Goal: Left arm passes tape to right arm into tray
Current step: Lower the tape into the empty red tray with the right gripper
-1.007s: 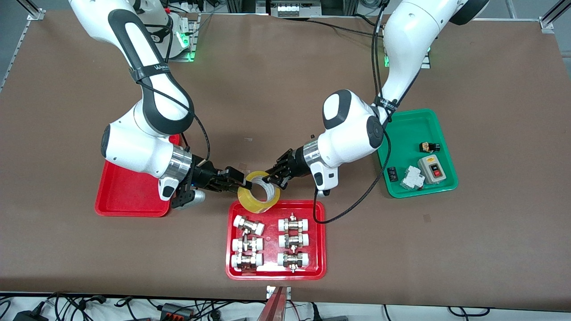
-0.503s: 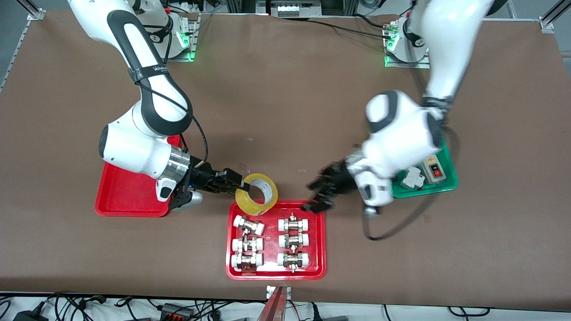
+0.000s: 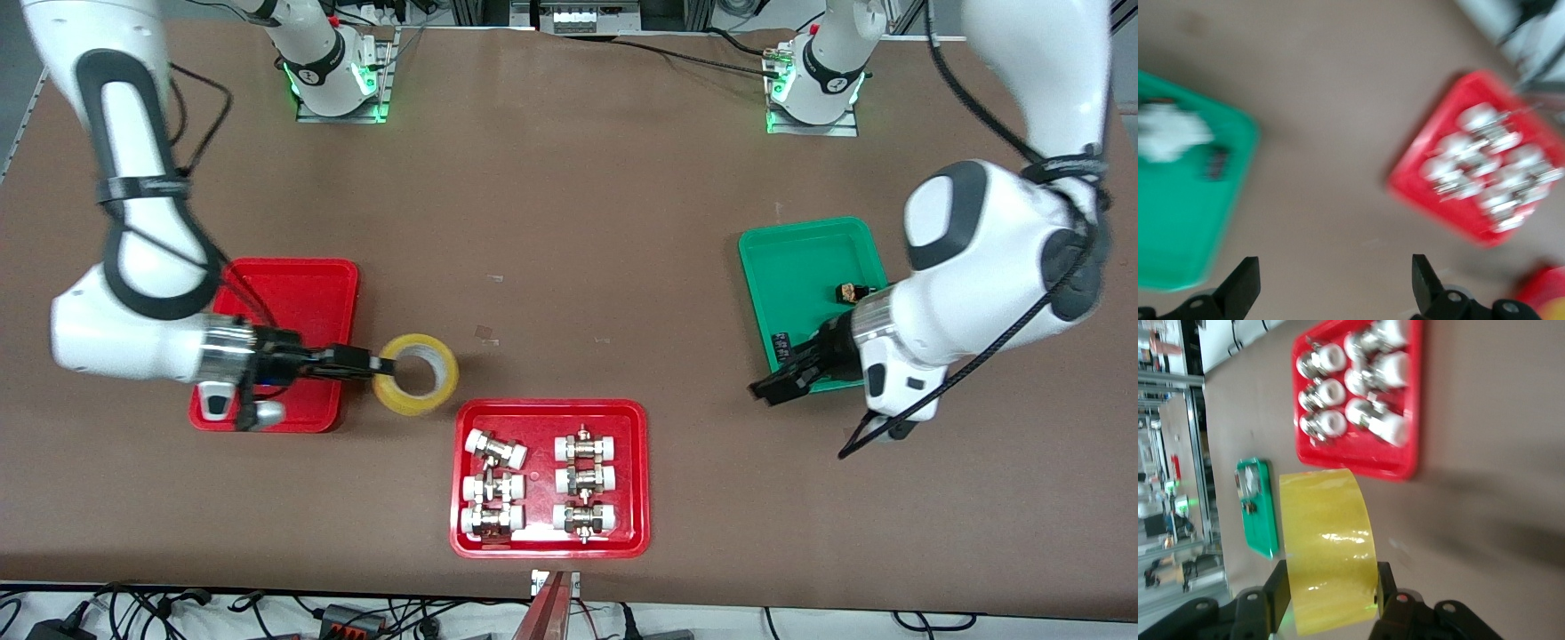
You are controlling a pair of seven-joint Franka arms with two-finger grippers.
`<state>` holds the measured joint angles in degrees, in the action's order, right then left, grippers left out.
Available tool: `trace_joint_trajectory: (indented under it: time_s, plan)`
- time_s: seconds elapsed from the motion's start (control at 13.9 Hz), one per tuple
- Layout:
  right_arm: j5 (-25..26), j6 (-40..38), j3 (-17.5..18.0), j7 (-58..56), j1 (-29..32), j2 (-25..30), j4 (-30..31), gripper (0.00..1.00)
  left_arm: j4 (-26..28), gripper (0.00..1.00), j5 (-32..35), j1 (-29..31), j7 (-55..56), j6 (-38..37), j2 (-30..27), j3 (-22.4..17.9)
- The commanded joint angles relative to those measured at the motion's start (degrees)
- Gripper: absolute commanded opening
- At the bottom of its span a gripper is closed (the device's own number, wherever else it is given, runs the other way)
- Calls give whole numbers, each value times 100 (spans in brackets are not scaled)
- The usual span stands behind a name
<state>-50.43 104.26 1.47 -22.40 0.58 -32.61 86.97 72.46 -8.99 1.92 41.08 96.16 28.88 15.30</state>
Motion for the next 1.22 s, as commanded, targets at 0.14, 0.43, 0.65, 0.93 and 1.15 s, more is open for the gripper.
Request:
trace_joint_trajectory:
  time_s: [0.14,0.43,0.65,0.93,1.15]
  plan:
    - [550,-1178,134,-1474,1328,-219,259,0,-523,100,2328,362,-2574,-1880,-251,96]
    - [1288,-1320,134,-2391,1918,-614,259,0,1071,100,2122,616,-2649,-1112,-1145,149]
    - [1772,-1233,134,-2488,1972,-773,268,0,2841,100,1893,784,-2386,427,-2201,149]
    - [2081,-856,143,-2733,1910,-905,268,56,2064,100,1902,810,-2115,89,-1808,53]
    - [2299,-461,143,-3112,1718,-923,277,100,1622,100,1849,898,-2086,-79,-1692,166]
